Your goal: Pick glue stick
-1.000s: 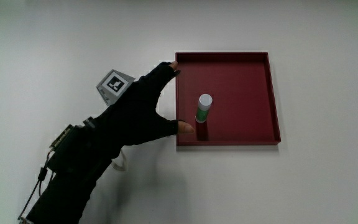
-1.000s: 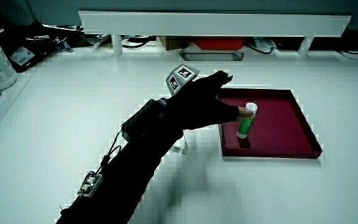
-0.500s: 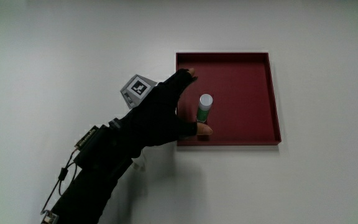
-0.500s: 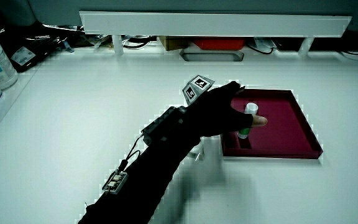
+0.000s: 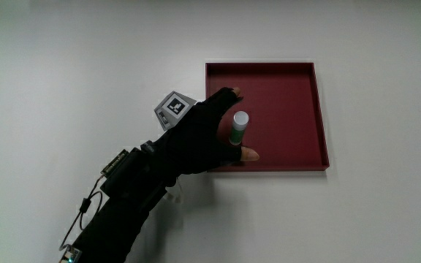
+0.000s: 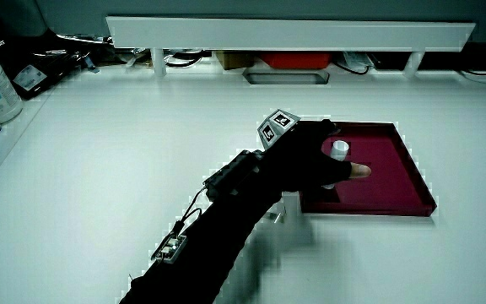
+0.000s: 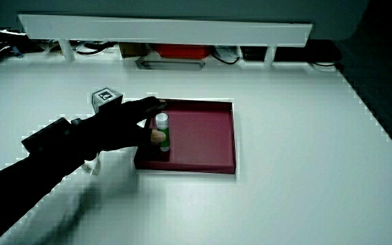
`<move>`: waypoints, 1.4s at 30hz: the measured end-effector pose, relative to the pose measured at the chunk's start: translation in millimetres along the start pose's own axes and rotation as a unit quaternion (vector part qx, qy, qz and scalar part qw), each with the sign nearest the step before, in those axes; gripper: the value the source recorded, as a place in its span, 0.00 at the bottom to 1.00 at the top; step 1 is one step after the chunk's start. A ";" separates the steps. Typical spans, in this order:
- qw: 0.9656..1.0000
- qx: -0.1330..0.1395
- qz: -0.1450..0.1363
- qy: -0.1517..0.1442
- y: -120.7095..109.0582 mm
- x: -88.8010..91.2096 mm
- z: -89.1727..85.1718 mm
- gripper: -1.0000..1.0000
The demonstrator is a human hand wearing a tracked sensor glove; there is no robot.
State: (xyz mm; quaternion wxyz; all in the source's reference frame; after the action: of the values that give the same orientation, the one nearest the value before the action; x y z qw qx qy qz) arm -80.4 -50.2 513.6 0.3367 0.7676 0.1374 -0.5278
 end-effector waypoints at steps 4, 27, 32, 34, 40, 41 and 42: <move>1.000 0.015 -0.010 -0.002 0.8 -1.5 -1.2 0.68; 0.993 0.115 0.005 -0.033 -5.5 -6.7 3.4 1.00; 0.993 0.111 -0.001 -0.034 -4.4 -5.3 1.9 1.00; 0.993 0.113 0.000 -0.028 -4.4 -5.2 1.9 1.00; 0.991 0.128 -0.011 -0.035 -8.1 -5.7 2.1 1.00; 0.991 0.132 -0.008 -0.033 -9.3 -5.0 3.2 1.00; 0.990 0.133 -0.018 -0.043 -10.0 -4.2 4.1 1.00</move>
State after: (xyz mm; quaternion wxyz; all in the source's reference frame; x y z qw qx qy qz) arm -90.7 -45.0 512.8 0.2275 0.7795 0.0644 -0.5801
